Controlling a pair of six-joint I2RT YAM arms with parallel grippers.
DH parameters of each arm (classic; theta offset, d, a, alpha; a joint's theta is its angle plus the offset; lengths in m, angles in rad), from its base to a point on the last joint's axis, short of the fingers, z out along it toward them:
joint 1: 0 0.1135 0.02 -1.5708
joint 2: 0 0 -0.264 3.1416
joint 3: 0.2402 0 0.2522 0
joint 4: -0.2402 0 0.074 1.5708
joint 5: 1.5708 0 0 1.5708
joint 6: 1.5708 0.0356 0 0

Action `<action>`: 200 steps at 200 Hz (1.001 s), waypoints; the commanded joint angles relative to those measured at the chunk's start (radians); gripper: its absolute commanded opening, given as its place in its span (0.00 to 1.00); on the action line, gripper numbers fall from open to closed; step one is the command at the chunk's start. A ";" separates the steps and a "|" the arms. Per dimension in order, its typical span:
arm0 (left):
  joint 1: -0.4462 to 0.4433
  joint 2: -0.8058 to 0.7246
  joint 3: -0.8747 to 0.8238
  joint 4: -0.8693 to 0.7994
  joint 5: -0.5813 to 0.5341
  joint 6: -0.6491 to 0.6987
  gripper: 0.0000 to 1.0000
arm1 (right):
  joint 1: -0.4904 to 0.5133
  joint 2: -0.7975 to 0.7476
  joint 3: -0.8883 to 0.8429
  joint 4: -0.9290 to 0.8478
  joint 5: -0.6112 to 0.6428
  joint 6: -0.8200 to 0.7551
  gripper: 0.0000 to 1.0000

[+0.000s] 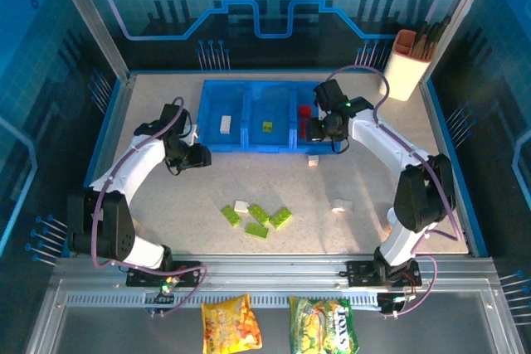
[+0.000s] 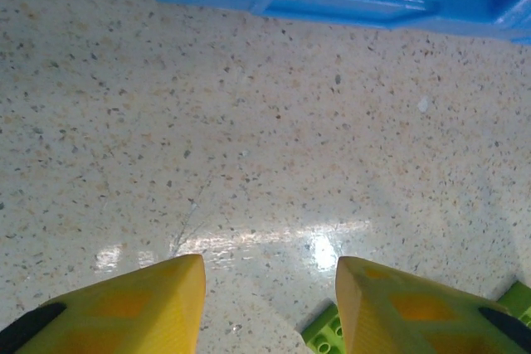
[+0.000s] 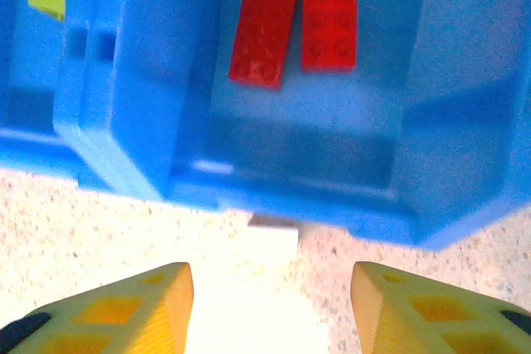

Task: Sort the legos into containers by color
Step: Pick up the lego from the middle-left of the table.

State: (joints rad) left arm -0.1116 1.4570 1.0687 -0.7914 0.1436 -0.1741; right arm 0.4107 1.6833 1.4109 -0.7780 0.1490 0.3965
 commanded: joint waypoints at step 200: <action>-0.516 0.157 -0.074 0.019 -0.162 -0.279 0.57 | 0.069 -0.335 -0.301 -0.047 0.062 0.062 0.54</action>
State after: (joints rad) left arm -0.6064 1.5982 1.0313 -0.7860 0.0097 -0.4107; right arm 0.4667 1.3705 1.1175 -0.7971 0.2016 0.4484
